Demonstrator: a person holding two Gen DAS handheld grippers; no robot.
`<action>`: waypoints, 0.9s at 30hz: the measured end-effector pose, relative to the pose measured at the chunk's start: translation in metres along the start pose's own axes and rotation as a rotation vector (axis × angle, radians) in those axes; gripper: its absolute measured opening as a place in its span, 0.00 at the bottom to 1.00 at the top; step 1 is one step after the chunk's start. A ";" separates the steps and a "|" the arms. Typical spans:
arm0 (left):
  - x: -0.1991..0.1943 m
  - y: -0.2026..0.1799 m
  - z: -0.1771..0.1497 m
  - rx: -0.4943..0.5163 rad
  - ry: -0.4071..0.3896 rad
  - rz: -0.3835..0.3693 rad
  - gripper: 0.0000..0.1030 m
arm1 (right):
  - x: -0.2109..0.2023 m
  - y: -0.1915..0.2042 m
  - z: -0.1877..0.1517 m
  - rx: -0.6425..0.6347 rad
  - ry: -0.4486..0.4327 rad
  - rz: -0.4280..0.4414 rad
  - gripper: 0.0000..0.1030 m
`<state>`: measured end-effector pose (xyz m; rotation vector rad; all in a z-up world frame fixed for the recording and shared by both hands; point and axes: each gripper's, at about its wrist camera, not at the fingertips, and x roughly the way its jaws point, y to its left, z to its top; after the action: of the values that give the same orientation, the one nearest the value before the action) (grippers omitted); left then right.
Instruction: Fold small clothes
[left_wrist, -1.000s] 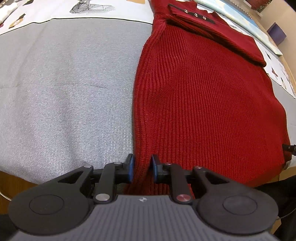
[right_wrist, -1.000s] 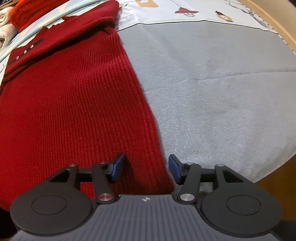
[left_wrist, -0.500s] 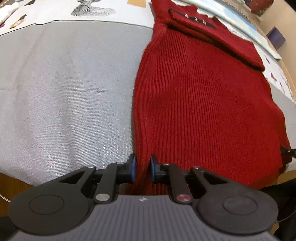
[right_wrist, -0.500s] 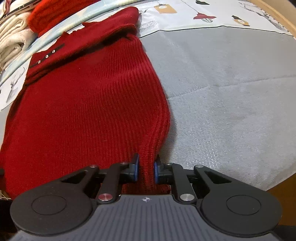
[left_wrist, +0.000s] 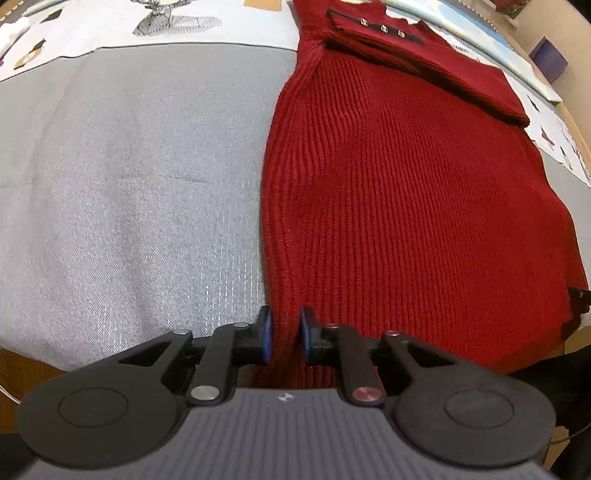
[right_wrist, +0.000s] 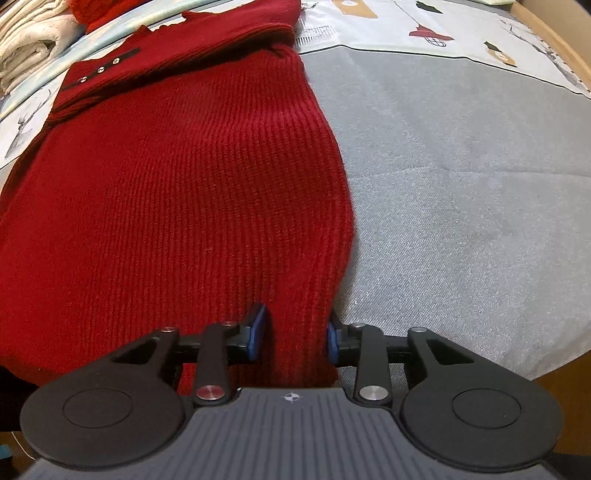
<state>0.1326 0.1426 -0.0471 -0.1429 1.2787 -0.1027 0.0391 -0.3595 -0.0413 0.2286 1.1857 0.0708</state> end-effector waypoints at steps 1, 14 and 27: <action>-0.002 -0.001 0.000 0.007 -0.009 -0.002 0.13 | -0.001 0.000 0.000 -0.001 -0.005 0.008 0.22; -0.066 -0.016 -0.017 0.044 -0.270 -0.115 0.11 | -0.053 -0.005 0.005 -0.010 -0.241 0.148 0.17; -0.181 -0.004 -0.054 -0.019 -0.455 -0.279 0.09 | -0.162 -0.048 -0.004 0.085 -0.492 0.438 0.15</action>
<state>0.0290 0.1643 0.1099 -0.3409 0.8004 -0.2815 -0.0291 -0.4341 0.0942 0.5455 0.6343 0.3288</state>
